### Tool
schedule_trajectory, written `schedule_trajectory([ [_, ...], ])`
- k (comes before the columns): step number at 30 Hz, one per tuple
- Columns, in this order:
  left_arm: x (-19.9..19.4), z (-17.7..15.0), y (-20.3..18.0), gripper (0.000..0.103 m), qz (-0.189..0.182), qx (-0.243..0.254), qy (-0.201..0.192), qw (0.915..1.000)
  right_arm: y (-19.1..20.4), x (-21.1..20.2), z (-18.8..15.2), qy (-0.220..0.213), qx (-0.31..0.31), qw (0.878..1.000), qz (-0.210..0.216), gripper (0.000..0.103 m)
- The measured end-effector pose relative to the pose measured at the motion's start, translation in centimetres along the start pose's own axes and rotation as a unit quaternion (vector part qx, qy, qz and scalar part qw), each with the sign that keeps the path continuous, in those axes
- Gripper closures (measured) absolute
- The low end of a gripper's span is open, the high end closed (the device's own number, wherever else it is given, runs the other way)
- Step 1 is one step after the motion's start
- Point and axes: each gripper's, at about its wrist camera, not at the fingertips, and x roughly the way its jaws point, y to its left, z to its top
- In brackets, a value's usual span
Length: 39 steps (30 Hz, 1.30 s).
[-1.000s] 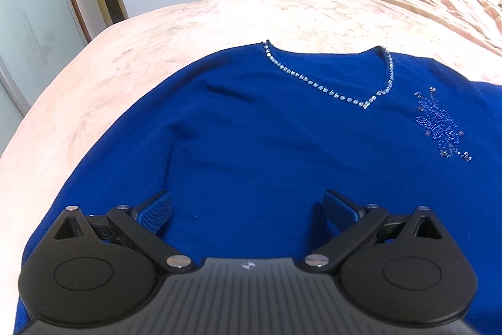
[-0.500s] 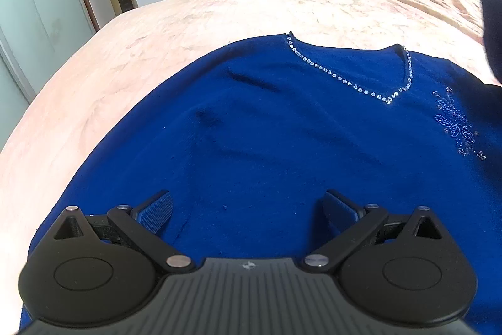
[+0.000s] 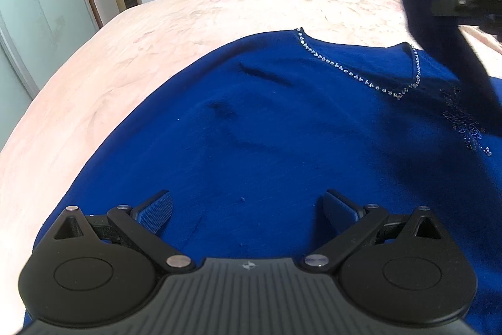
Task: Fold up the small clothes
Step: 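Carry the held sleeve across the sweater body with the right gripper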
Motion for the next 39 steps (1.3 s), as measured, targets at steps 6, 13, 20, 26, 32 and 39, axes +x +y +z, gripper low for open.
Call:
schedule_trajectory([
  [6,-0.3,-0.2,0.6,0.0,-0.004,-0.004,-0.003,1.0,2.8,2.8,-1.3,0.024,0.007,0.999,0.021,0.095],
  [13,0.1,-0.3,0.9,0.0,0.003,-0.002,-0.004,1.0,5.5,6.3,-2.9,0.054,0.028,0.997,0.049,0.095],
  [20,0.6,-0.5,1.7,0.0,0.011,-0.012,0.004,0.9999,7.6,8.3,-4.6,0.081,0.027,0.994,0.065,0.095],
  [26,0.9,-0.4,2.0,0.0,0.015,-0.02,0.006,0.9997,7.4,9.4,-5.8,0.106,0.029,0.992,0.068,0.094],
  [32,1.4,-0.3,2.1,0.0,0.015,-0.018,0.006,0.9997,7.2,10.2,-6.8,0.131,0.026,0.989,0.066,0.09],
  [39,1.1,-0.4,2.2,0.0,0.016,-0.021,0.008,0.9996,8.9,9.4,-6.9,0.116,-0.026,0.989,0.086,0.09],
])
